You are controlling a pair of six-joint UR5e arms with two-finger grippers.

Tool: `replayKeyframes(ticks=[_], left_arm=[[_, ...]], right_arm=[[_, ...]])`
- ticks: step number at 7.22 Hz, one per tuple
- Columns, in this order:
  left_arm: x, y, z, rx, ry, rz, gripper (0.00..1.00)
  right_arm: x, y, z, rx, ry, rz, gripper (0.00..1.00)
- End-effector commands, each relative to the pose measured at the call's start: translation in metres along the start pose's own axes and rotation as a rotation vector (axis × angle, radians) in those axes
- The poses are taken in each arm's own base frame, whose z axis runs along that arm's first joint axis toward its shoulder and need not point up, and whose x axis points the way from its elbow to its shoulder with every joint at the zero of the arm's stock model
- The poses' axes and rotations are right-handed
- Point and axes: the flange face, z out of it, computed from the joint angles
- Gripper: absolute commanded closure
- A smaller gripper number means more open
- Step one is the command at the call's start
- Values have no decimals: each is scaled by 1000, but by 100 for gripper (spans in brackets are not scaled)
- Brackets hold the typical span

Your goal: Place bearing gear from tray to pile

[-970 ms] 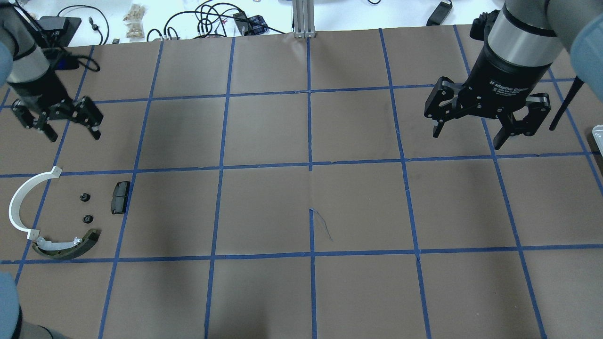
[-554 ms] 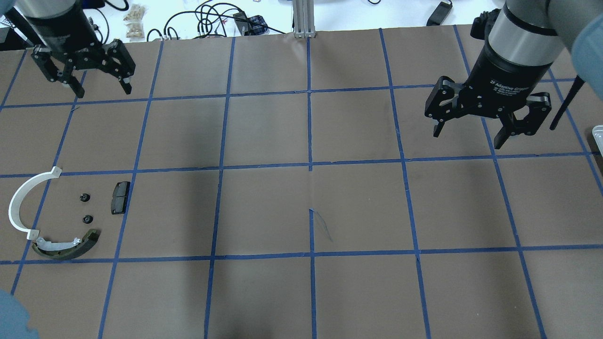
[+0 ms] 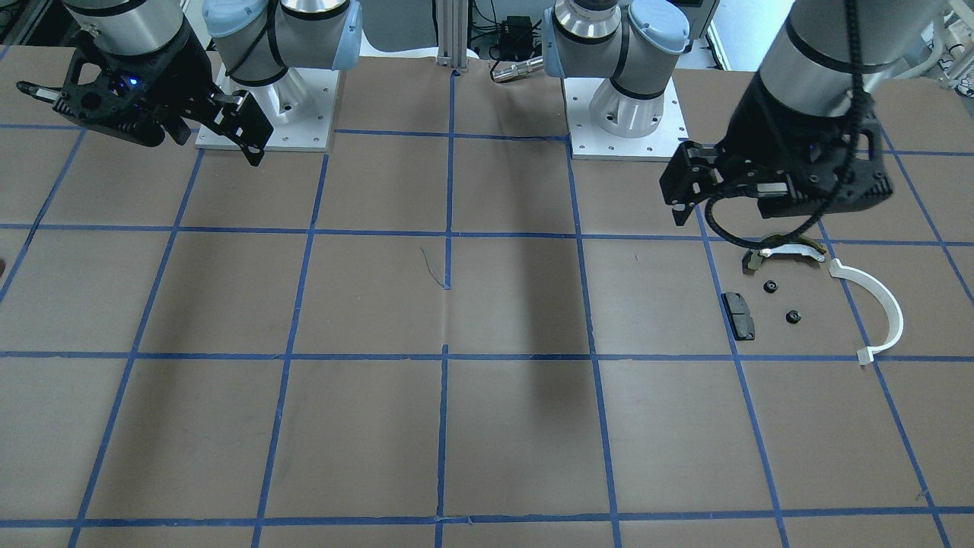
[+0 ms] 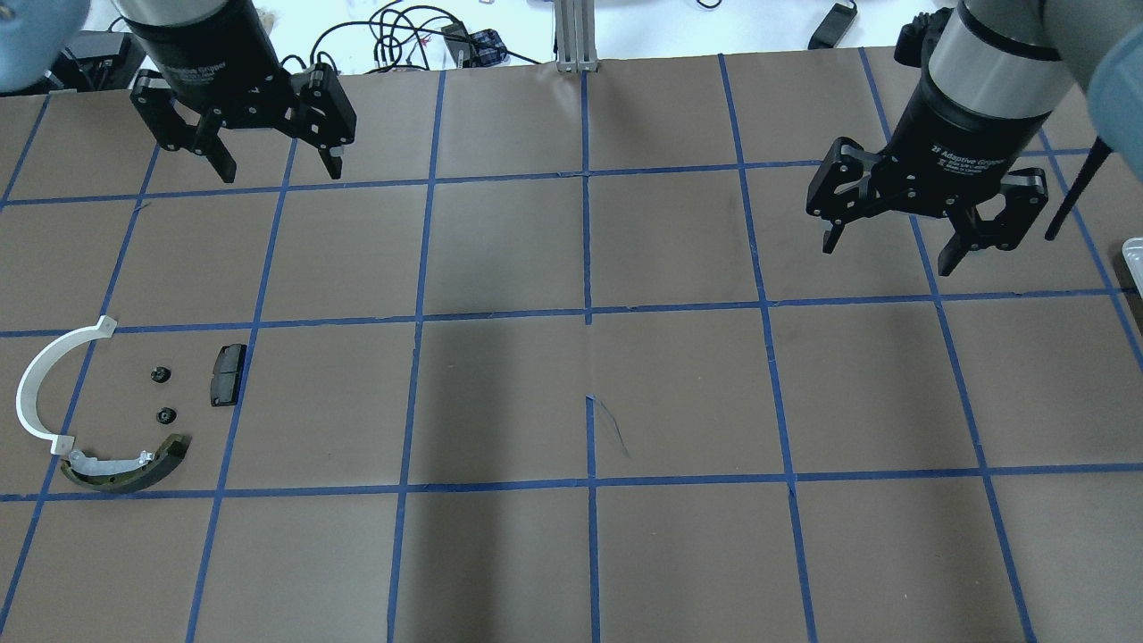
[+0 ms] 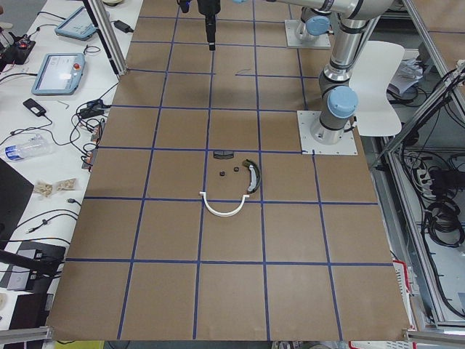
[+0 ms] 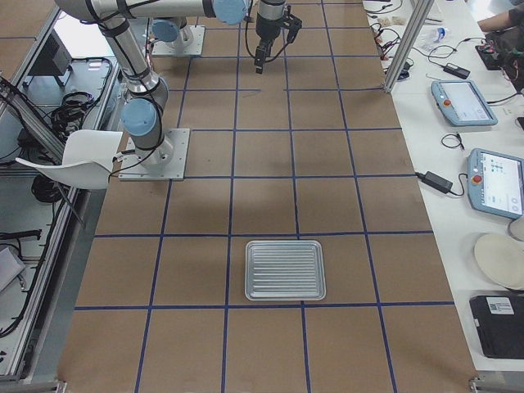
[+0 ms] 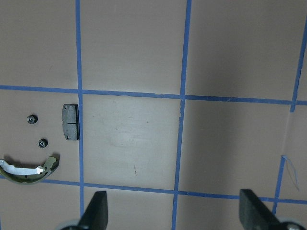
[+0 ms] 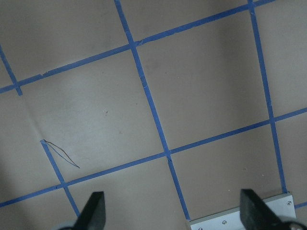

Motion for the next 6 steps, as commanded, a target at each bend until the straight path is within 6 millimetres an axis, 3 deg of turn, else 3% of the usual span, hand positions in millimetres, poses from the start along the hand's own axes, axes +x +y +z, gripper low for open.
replayKeyframes(ticks=[1, 2, 6], left_arm=[[1, 34, 23, 76, 4, -10, 0], [-8, 40, 18, 77, 13, -27, 0], [-3, 30, 6, 90, 68, -17, 0]], right_arm=[[-1, 0, -1, 1, -7, 1, 0], [-1, 1, -1, 2, -9, 1, 0], [0, 3, -4, 9, -6, -1, 0]])
